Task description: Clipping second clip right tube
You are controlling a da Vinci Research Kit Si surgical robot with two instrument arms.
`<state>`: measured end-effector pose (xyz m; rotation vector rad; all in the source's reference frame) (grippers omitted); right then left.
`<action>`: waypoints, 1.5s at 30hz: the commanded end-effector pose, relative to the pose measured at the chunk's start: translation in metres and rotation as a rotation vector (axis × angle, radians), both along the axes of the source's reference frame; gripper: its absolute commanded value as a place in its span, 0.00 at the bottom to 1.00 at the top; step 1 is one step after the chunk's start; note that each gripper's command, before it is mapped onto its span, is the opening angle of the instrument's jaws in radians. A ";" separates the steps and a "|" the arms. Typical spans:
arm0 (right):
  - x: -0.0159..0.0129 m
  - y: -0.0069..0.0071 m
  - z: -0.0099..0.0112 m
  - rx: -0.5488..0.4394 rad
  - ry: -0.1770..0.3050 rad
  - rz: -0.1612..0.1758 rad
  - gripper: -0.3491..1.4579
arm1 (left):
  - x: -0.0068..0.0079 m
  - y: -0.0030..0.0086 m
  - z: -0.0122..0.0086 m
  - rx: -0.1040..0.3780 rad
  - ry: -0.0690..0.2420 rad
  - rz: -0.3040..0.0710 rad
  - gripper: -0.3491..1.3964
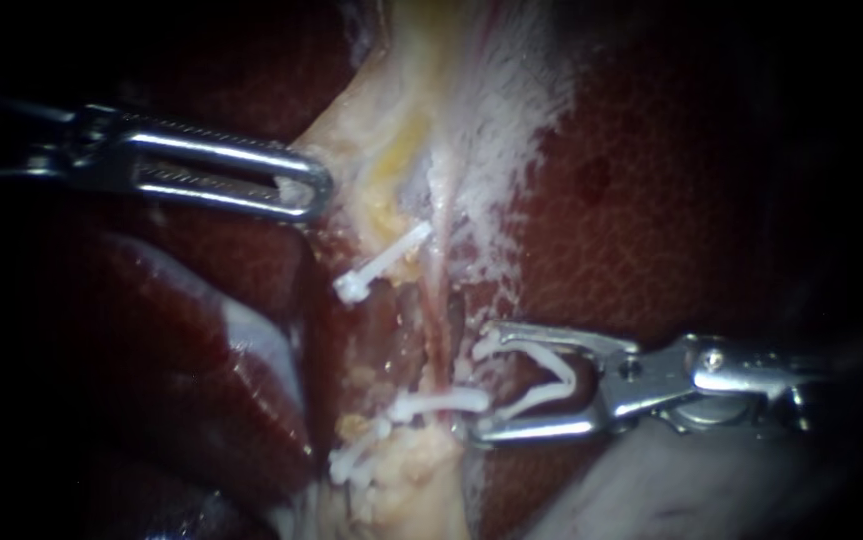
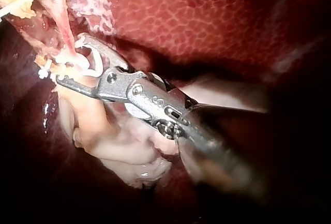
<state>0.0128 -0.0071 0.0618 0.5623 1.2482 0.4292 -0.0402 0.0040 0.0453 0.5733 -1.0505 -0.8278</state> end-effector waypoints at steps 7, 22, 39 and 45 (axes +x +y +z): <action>0.0014 -0.0004 0.0014 0.027 -0.003 -0.001 0.52 | -0.0001 -0.0004 -0.0007 -0.007 0.004 -0.001 0.00; 0.0041 -0.0008 0.0009 0.058 0.003 -0.017 0.52 | -0.0001 -0.0004 -0.0007 -0.008 0.002 -0.003 0.00; 0.0038 -0.0010 0.0007 0.115 0.032 -0.092 0.40 | -0.0001 -0.0005 -0.0004 -0.009 0.002 -0.003 0.00; 0.0038 -0.0010 0.0008 0.116 0.042 -0.115 0.40 | -0.0001 -0.0005 -0.0004 -0.009 0.002 -0.003 0.00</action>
